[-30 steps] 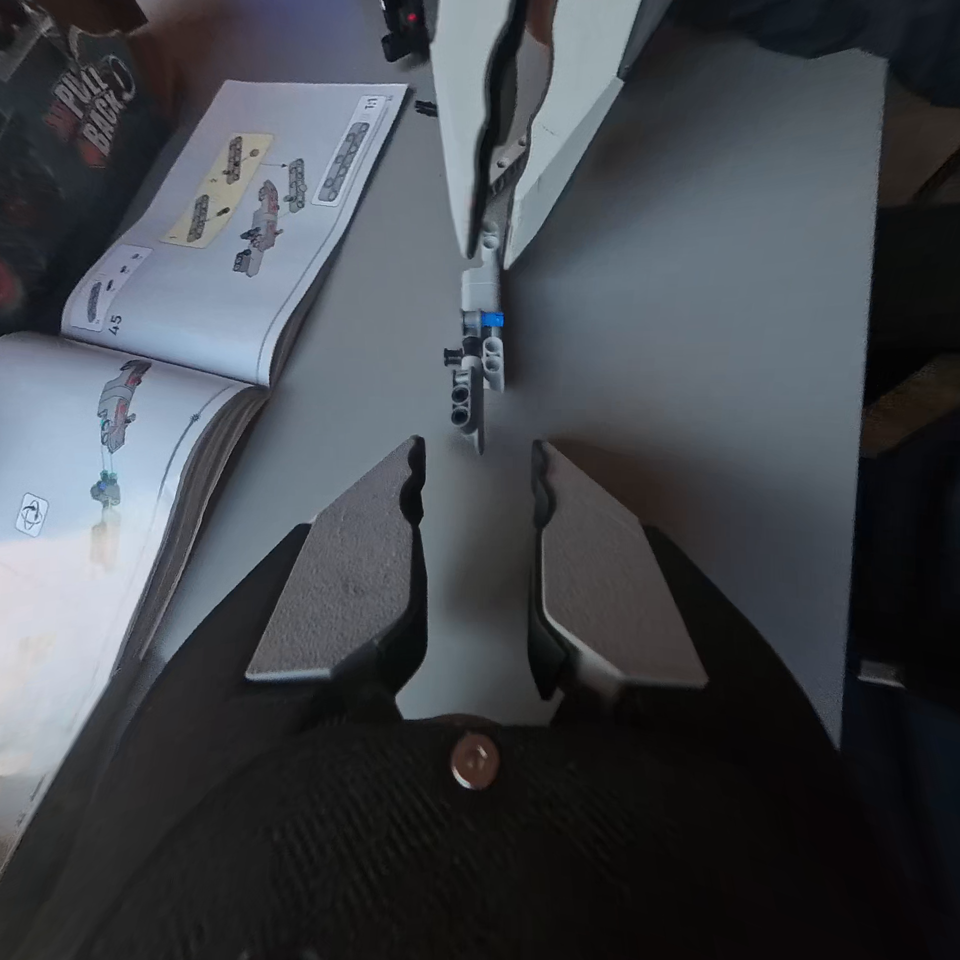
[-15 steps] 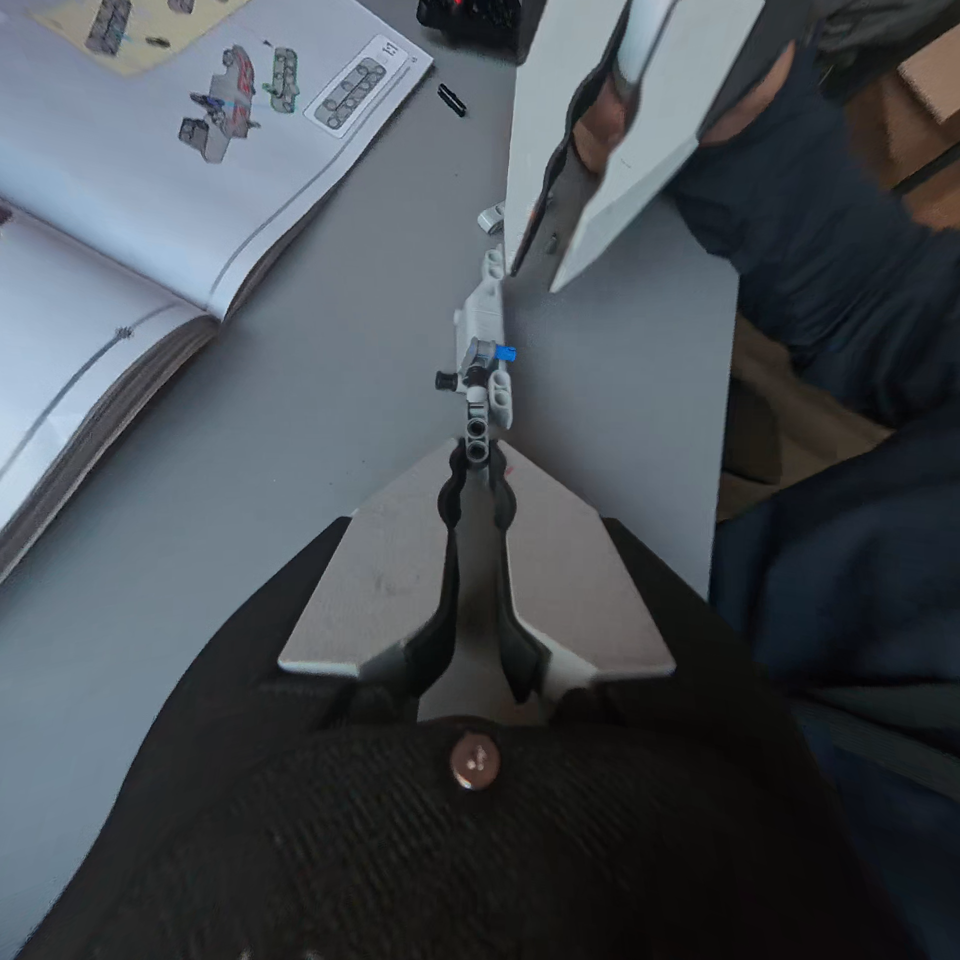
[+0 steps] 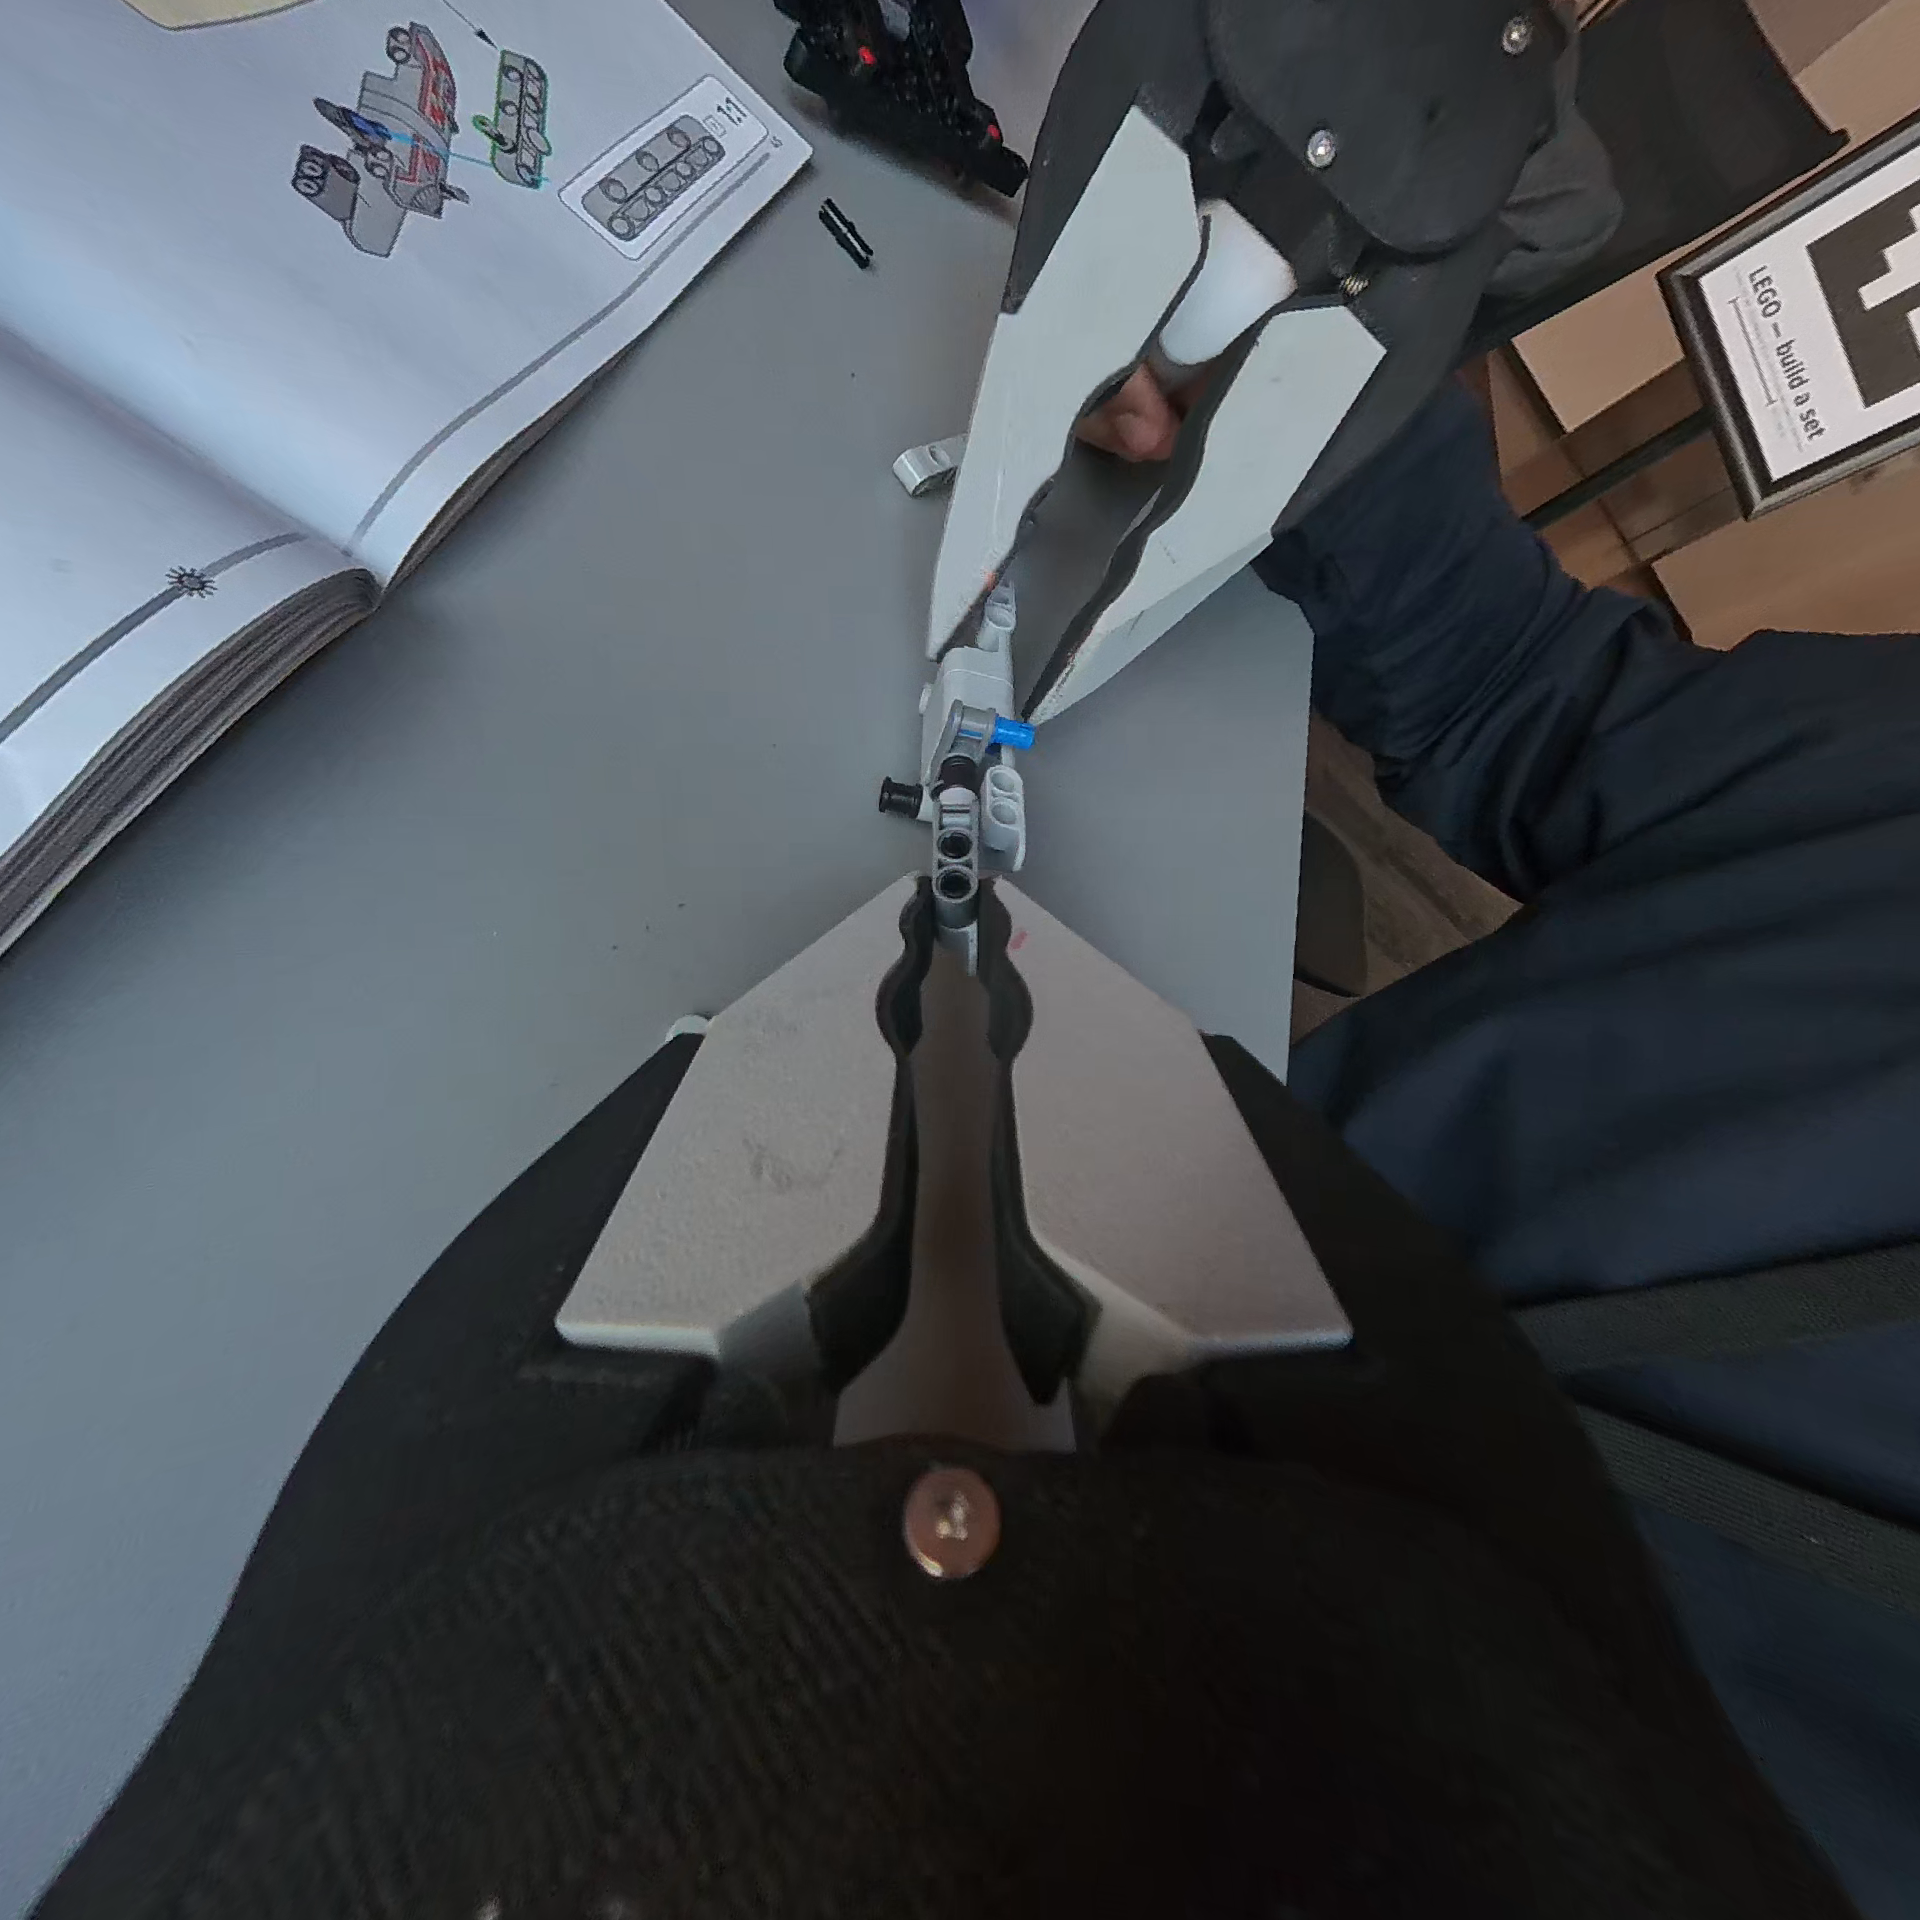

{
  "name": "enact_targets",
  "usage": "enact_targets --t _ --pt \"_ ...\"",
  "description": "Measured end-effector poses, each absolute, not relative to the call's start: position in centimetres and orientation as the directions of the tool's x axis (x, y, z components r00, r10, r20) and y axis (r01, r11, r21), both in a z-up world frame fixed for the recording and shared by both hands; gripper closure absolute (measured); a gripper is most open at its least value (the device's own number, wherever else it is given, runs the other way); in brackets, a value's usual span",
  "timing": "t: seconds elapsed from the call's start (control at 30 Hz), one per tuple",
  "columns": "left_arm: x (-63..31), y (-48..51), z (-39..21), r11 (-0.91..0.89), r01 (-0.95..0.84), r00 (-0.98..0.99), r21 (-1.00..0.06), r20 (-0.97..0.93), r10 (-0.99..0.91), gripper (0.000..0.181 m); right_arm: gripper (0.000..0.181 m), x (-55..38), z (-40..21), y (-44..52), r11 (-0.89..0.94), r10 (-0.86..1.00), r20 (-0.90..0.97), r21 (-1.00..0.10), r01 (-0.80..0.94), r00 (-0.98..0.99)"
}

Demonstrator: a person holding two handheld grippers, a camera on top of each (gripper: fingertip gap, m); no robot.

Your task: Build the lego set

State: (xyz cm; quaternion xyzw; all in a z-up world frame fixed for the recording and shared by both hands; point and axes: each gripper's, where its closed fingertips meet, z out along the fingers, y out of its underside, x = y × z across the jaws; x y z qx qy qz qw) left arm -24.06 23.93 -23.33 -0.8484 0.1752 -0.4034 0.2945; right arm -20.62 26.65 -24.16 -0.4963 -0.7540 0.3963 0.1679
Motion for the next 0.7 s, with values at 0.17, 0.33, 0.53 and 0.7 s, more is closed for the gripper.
enact_targets --t 0.17,0.33,0.53,0.7 --pt "-23.9 23.7 -23.5 -0.756 -0.084 0.615 -0.649 0.563 -0.552 0.177 0.174 -20.6 -23.7 26.5 0.18 0.878 -0.151 -0.774 0.607 -0.453" --pt "-24.0 23.8 -22.8 -0.714 -0.087 0.62 -0.695 0.523 -0.585 0.171 0.176 -20.5 -22.5 26.1 0.087 0.85 -0.251 -0.801 0.593 -0.464" --pt "-25.0 23.8 -22.5 -0.674 -0.109 0.669 -0.731 0.447 -0.594 0.164 0.177 -20.4 -21.9 26.7 0.016 0.842 -0.309 -0.805 0.594 -0.441" --pt "-25.5 23.6 -23.1 -0.629 -0.196 0.723 -0.752 0.322 -0.611 0.16 0.177 -20.4 -22.8 27.0 0.06 0.861 -0.269 -0.789 0.611 -0.431"
